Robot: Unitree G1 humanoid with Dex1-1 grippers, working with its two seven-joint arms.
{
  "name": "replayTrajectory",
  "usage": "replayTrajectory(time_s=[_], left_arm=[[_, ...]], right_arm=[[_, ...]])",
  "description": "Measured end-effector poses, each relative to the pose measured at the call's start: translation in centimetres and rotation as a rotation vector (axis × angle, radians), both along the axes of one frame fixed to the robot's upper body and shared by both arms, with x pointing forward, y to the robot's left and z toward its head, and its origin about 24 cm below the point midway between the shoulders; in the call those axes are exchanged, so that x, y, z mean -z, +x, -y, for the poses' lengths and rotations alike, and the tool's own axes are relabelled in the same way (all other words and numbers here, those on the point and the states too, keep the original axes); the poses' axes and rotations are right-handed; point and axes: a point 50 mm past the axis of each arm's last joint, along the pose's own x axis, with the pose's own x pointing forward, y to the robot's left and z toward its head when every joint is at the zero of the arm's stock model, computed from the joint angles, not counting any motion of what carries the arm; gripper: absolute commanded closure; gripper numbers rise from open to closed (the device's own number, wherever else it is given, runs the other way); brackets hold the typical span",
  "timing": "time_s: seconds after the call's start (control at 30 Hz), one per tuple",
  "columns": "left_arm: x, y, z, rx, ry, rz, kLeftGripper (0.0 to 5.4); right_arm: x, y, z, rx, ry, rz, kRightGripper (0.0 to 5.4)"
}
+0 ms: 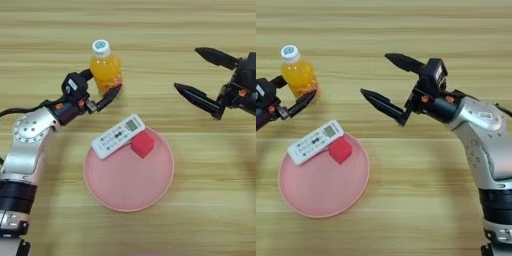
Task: Move the objects on the table
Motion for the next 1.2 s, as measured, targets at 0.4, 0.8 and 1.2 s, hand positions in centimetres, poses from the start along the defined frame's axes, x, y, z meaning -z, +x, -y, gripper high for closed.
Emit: replayTrajectory(time_s=[0.4, 0.8, 1.2], left_arm=[[2.5, 1.4, -1.3, -0.169, 0.091, -0.093, 1.98], [3.6, 1.2, -0.8, -0.168, 0.085, -0.129, 1.98], [5.0, 0.8, -0.2, -0.167, 0.071, -0.217, 1.99]], right_arm=[[4.7, 3.0, 1.0, 0.436, -0.032, 0.036, 0.0], [8.5, 5.2, 2.0, 0.805, 0.014, 0.062, 0.0], [9.1, 5.1, 4.4, 1.001, 0.15, 0.121, 0.0]])
